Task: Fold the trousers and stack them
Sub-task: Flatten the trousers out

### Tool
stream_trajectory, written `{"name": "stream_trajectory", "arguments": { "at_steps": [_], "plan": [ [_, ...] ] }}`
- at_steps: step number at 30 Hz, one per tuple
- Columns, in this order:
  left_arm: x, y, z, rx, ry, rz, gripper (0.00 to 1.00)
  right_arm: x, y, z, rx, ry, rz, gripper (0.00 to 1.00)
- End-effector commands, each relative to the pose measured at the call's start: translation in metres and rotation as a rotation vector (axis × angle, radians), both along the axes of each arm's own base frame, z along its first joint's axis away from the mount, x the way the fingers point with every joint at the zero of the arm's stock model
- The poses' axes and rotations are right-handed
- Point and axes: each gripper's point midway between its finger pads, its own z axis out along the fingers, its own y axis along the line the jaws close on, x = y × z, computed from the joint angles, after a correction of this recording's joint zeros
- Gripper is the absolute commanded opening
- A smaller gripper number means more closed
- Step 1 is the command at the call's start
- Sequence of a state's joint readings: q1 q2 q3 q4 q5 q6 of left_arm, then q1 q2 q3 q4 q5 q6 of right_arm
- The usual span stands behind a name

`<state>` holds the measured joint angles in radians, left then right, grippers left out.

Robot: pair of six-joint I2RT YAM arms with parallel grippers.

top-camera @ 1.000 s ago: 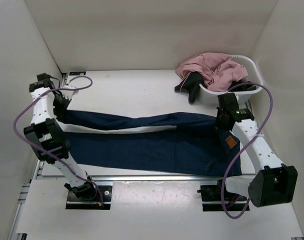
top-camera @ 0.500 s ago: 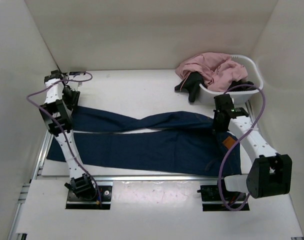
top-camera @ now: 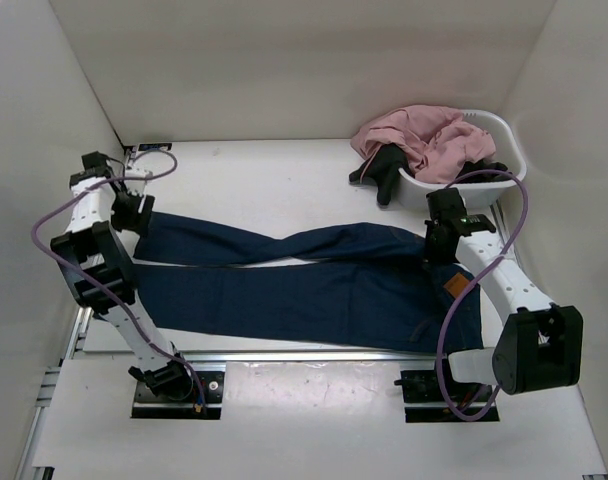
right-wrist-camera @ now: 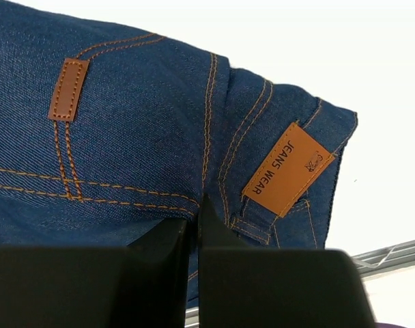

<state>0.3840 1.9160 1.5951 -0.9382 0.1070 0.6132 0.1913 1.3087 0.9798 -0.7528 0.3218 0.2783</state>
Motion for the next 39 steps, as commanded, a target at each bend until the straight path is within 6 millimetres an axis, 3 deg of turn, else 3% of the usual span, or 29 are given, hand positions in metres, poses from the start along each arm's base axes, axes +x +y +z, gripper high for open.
{"name": "stream_trajectory", "arguments": {
  "at_steps": [1, 2, 6, 7, 15, 17, 19, 21, 22, 25, 27, 28, 30, 31, 33, 34, 37, 38, 39],
  "plan": [
    [-0.036, -0.003, -0.034, 0.07, 0.134, -0.088, 0.8, 0.008, 0.006, 0.007, 0.015, -0.016, 0.026, 0.0],
    [-0.042, -0.001, -0.043, 0.054, 0.159, -0.066, 0.8, 0.01, 0.006, 0.007, 0.015, -0.016, 0.026, 0.0],
    [-0.034, -0.003, -0.054, -0.058, 0.103, 0.008, 0.8, 0.01, 0.009, 0.007, 0.013, -0.007, 0.035, 0.0],
    [-0.025, 0.001, -0.052, -0.048, 0.064, 0.029, 0.81, 0.01, 0.009, 0.007, 0.013, -0.006, 0.035, 0.0],
    [-0.016, 0.009, -0.068, -0.022, 0.041, 0.098, 0.82, 0.001, 0.007, 0.0, 0.012, 0.021, 0.027, 0.0],
    [-0.015, 0.002, -0.075, -0.04, 0.049, 0.08, 0.82, 0.001, 0.007, 0.0, 0.012, 0.021, 0.027, 0.0],
    [-0.018, -0.006, -0.083, -0.058, 0.065, 0.056, 0.76, 0.001, 0.007, 0.0, 0.012, 0.021, 0.027, 0.0],
    [-0.021, -0.014, -0.09, -0.079, 0.082, 0.043, 0.63, 0.001, 0.006, 0.002, 0.006, 0.01, 0.023, 0.0],
    [-0.031, -0.021, -0.097, -0.109, 0.125, 0.04, 0.47, 0.001, 0.006, 0.002, 0.005, 0.01, 0.023, 0.0],
    [-0.045, -0.032, -0.105, -0.166, 0.187, 0.013, 0.14, 0.002, 0.004, 0.005, -0.002, 0.007, 0.019, 0.0],
    [-0.056, -0.04, -0.107, -0.221, 0.225, 0.006, 0.14, 0.004, 0.003, 0.009, -0.014, -0.004, 0.023, 0.0],
    [-0.056, -0.042, -0.101, -0.228, 0.22, 0.004, 0.14, 0.005, 0.003, 0.014, -0.014, -0.005, 0.023, 0.0],
    [-0.053, -0.024, -0.082, -0.204, 0.185, 0.026, 0.14, 0.008, -0.004, 0.026, -0.049, -0.021, 0.005, 0.0],
    [-0.046, -0.014, -0.057, -0.169, 0.151, 0.027, 0.14, 0.01, -0.006, 0.041, -0.057, -0.043, -0.001, 0.0],
    [-0.041, 0.009, -0.029, -0.065, 0.133, 0.011, 0.14, 0.013, -0.011, 0.055, -0.085, -0.068, -0.008, 0.0],
    [-0.038, 0.023, -0.002, -0.017, 0.115, 0.017, 0.14, 0.015, -0.017, 0.069, -0.111, -0.105, -0.027, 0.0],
    [-0.036, 0.039, 0.032, 0.068, 0.117, -0.022, 0.14, 0.013, -0.023, 0.08, -0.118, -0.134, -0.046, 0.0],
    [-0.035, 0.042, 0.053, 0.09, 0.108, -0.029, 0.14, 0.009, -0.022, 0.078, -0.107, -0.131, -0.04, 0.0],
    [-0.031, 0.039, 0.056, 0.086, 0.116, -0.04, 0.14, 0.008, -0.019, 0.078, -0.093, -0.144, -0.02, 0.0]
  ]
}}
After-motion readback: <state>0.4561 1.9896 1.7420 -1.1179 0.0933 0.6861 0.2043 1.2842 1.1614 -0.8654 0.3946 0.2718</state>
